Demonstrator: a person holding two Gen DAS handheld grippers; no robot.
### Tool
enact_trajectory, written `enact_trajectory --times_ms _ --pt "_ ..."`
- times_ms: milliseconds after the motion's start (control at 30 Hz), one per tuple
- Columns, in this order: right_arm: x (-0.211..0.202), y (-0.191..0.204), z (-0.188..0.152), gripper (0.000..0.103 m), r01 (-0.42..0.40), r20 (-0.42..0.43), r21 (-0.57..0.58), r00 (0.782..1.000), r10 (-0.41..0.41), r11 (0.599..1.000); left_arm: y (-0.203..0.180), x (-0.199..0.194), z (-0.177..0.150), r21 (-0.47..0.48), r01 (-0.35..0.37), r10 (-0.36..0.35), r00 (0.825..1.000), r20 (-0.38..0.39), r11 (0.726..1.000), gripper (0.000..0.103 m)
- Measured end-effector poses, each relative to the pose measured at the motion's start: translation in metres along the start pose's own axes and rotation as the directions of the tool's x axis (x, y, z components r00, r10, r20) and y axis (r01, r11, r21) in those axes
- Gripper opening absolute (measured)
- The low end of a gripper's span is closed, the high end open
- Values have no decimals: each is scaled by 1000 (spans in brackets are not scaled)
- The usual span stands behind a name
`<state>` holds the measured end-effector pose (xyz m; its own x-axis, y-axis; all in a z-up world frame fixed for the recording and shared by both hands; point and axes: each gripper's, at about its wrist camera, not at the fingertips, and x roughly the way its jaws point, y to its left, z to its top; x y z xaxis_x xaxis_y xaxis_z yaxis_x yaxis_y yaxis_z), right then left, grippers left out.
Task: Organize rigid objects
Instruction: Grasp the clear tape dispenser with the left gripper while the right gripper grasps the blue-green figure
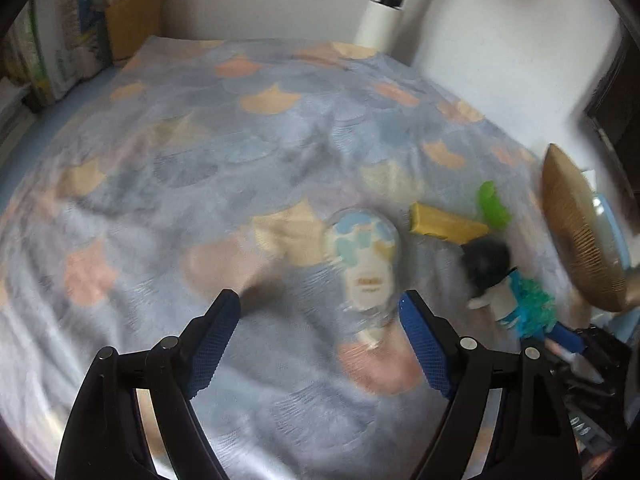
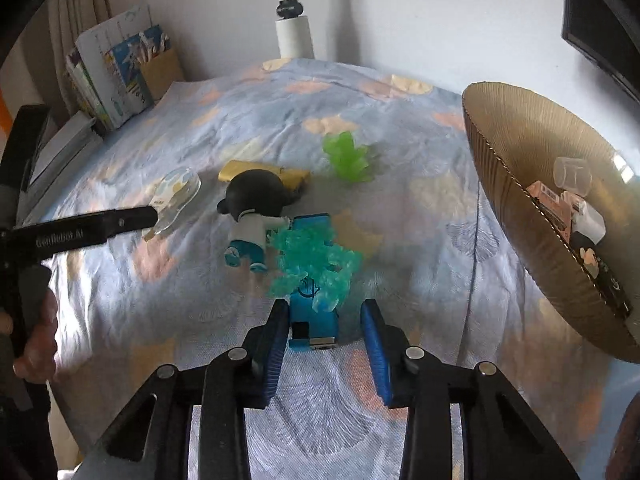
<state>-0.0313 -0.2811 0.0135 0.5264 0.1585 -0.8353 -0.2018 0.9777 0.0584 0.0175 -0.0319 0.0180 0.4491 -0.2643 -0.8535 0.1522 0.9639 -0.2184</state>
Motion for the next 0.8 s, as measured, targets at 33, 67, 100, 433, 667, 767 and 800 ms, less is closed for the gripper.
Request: enact_trajectory --times_ms 33,67,100,433,667,767,800 --pt "1 1 2 37 2 -5 -11 1000 -2 1000 -5 4 3 12 31 -30 1000 -2 999 81" --pt "2 3 3 37 10 -13 -35 1000 -10 999 -9 9 6 20 32 -32 999 0 999 81" --pt "4 6 5 37 18 -16 -57 1000 -18 998 -12 12 9 27 21 -21 1000 5 999 81" --pt "6 11 7 30 4 -7 -85 1000 -4 996 -12 6 0 12 29 -30 997 75 1000 46" --pt "-47 -10 -19 24 -184 -71 30 980 185 983 -12 -5 -23 -27 65 -63 995 79 998 46" --pt "-48 2 -36 24 -95 -115 -45 989 89 994 -14 -8 -32 -18 43 -41 994 105 999 46" --pt "-47 3 -39 24 -92 -120 -49 989 86 995 -14 -9 -34 -14 36 -35 993 111 999 46"
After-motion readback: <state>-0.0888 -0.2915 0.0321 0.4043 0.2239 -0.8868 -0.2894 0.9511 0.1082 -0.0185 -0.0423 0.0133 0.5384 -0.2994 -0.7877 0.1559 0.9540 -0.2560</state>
